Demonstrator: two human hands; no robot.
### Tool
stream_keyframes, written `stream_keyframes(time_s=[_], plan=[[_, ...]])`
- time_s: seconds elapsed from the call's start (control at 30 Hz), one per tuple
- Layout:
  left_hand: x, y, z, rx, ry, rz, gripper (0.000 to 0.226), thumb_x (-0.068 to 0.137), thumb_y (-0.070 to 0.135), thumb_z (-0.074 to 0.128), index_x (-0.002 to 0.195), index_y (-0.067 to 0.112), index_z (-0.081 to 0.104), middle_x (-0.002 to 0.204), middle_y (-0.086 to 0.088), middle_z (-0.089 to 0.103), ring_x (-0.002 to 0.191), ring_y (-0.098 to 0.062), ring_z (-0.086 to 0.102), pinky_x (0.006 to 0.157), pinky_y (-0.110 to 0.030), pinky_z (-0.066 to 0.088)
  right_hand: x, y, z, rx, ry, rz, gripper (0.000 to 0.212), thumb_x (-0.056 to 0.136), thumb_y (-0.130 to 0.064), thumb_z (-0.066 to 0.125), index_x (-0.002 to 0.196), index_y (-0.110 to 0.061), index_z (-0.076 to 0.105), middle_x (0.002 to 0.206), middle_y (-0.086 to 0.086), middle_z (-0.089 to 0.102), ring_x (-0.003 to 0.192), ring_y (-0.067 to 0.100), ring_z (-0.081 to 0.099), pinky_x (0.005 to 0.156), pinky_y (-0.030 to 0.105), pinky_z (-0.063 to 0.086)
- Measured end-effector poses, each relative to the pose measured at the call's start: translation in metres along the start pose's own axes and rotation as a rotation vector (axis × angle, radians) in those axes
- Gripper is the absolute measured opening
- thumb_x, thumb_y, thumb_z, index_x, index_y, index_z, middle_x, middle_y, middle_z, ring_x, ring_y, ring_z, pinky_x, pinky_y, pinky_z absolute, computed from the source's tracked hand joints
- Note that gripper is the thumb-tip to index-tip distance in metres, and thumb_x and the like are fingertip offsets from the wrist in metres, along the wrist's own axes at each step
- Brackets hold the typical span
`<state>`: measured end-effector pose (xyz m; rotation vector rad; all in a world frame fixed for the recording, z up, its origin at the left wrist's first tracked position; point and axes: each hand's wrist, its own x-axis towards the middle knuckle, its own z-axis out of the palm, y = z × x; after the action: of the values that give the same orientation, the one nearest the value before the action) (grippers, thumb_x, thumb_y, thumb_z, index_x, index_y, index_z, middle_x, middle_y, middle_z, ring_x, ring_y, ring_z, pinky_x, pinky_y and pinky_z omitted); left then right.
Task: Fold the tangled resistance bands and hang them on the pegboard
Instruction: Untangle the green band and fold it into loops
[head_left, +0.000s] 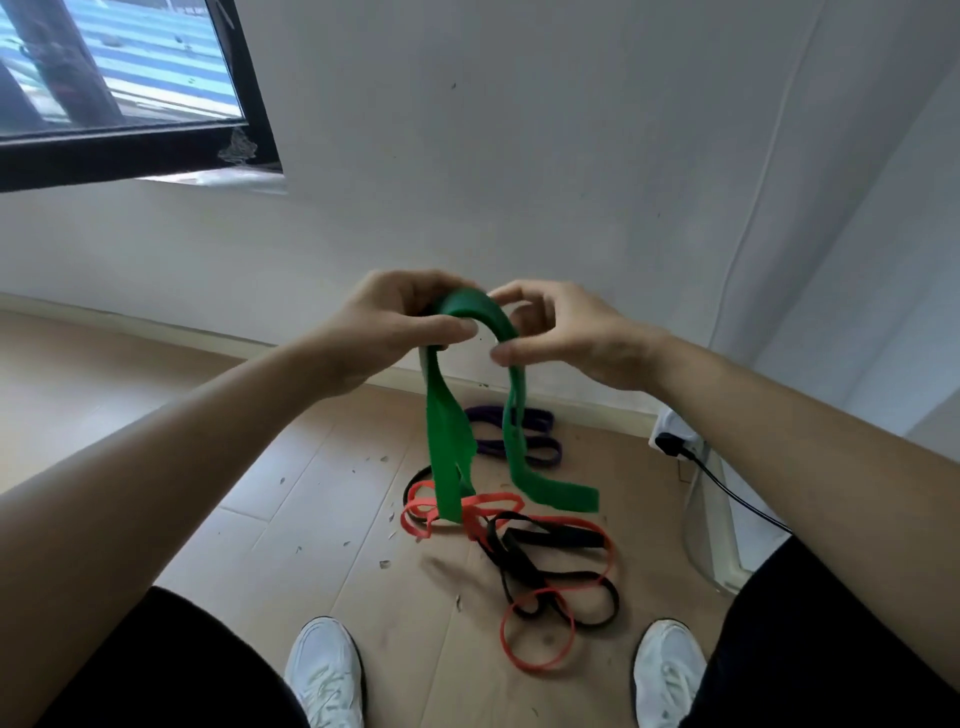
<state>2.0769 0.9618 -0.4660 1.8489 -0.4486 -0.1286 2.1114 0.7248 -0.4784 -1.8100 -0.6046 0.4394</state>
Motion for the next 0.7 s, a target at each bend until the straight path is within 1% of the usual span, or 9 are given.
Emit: stream_keyframes(time_s=[0.07, 0.13, 0.23, 0.3, 0.43, 0.5, 0.57, 0.63, 0.7], plan=[[0.001, -0.002, 0.003, 0.021, 0.064, -0.012, 0.041, 0.085, -0.002, 0.074, 0.123, 0.008, 0.06, 0.083, -0.003, 0.072, 0.078, -0.017, 0.064, 0.075, -0.029, 0.055, 0.003, -0.009, 0.006, 0.035, 0.076, -0.081, 0.039, 0.08, -0.004, 0.081, 0.116, -0.002, 0.067, 0.089, 0.015, 0.066, 0.084, 0.023, 0.065, 0.085, 0.037, 0.055], [-0.001, -0.011, 0.004, 0.135, 0.073, -0.043, 0.041, 0.084, -0.004, 0.074, 0.118, 0.011, 0.058, 0.085, -0.01, 0.07, 0.079, -0.024, 0.066, 0.08, -0.038, 0.06, 0.005, -0.013, 0.004, 0.045, 0.173, -0.13, 0.029, 0.078, -0.002, 0.08, 0.106, 0.0, 0.071, 0.088, 0.009, 0.07, 0.082, 0.019, 0.066, 0.082, 0.035, 0.056], [-0.004, -0.028, 0.015, 0.281, -0.018, -0.122, 0.026, 0.086, 0.008, 0.076, 0.107, 0.013, 0.062, 0.097, -0.021, 0.067, 0.088, -0.036, 0.067, 0.088, -0.055, 0.057, 0.003, -0.014, -0.001, 0.074, 0.244, -0.123, 0.022, 0.073, -0.001, 0.077, 0.093, -0.006, 0.073, 0.08, 0.003, 0.069, 0.075, 0.014, 0.064, 0.073, 0.026, 0.054], [-0.005, -0.036, 0.021, 0.28, -0.057, -0.157, 0.017, 0.085, 0.019, 0.073, 0.099, 0.015, 0.065, 0.091, -0.017, 0.062, 0.086, -0.036, 0.064, 0.092, -0.062, 0.053, 0.0, -0.013, -0.006, 0.08, 0.266, -0.122, 0.02, 0.075, 0.006, 0.073, 0.091, -0.007, 0.072, 0.075, 0.0, 0.068, 0.07, 0.011, 0.062, 0.068, 0.021, 0.051], [-0.004, -0.044, 0.025, 0.261, -0.107, -0.188, 0.01, 0.089, 0.02, 0.068, 0.098, 0.018, 0.064, 0.088, -0.008, 0.059, 0.087, -0.03, 0.063, 0.096, -0.061, 0.05, -0.004, -0.011, -0.02, 0.189, 0.352, -0.117, 0.019, 0.069, -0.002, 0.065, 0.086, -0.005, 0.07, 0.068, 0.001, 0.062, 0.066, 0.015, 0.053, 0.072, 0.026, 0.049], [-0.003, -0.041, 0.022, 0.247, -0.108, -0.193, 0.013, 0.09, 0.019, 0.068, 0.1, 0.013, 0.063, 0.089, -0.008, 0.061, 0.091, -0.033, 0.065, 0.097, -0.06, 0.051, -0.005, -0.008, -0.024, 0.205, 0.366, -0.085, 0.02, 0.069, -0.006, 0.063, 0.088, -0.007, 0.067, 0.064, -0.003, 0.058, 0.062, 0.013, 0.05, 0.074, 0.031, 0.049], [-0.002, -0.033, 0.014, 0.201, -0.062, -0.179, 0.01, 0.095, 0.009, 0.065, 0.104, 0.007, 0.061, 0.09, -0.01, 0.06, 0.088, -0.03, 0.064, 0.098, -0.059, 0.052, -0.007, -0.004, -0.027, 0.117, 0.304, -0.035, 0.022, 0.071, -0.008, 0.065, 0.093, -0.008, 0.063, 0.068, -0.001, 0.058, 0.062, 0.013, 0.053, 0.072, 0.033, 0.048], [-0.002, -0.021, 0.004, 0.121, 0.015, -0.129, 0.012, 0.096, 0.005, 0.061, 0.108, 0.003, 0.061, 0.091, -0.009, 0.06, 0.088, -0.027, 0.062, 0.1, -0.056, 0.052, -0.01, 0.001, -0.026, -0.098, 0.146, 0.055, 0.027, 0.075, -0.005, 0.074, 0.099, -0.007, 0.061, 0.076, 0.001, 0.062, 0.068, 0.014, 0.061, 0.073, 0.035, 0.051], [-0.002, -0.009, -0.003, 0.033, 0.07, -0.055, 0.013, 0.096, 0.004, 0.06, 0.109, 0.005, 0.065, 0.086, 0.002, 0.064, 0.084, -0.017, 0.064, 0.1, -0.047, 0.055, -0.011, 0.005, -0.015, -0.249, -0.012, 0.15, 0.034, 0.08, -0.006, 0.081, 0.108, -0.008, 0.062, 0.084, 0.002, 0.064, 0.077, 0.013, 0.066, 0.08, 0.04, 0.056]])
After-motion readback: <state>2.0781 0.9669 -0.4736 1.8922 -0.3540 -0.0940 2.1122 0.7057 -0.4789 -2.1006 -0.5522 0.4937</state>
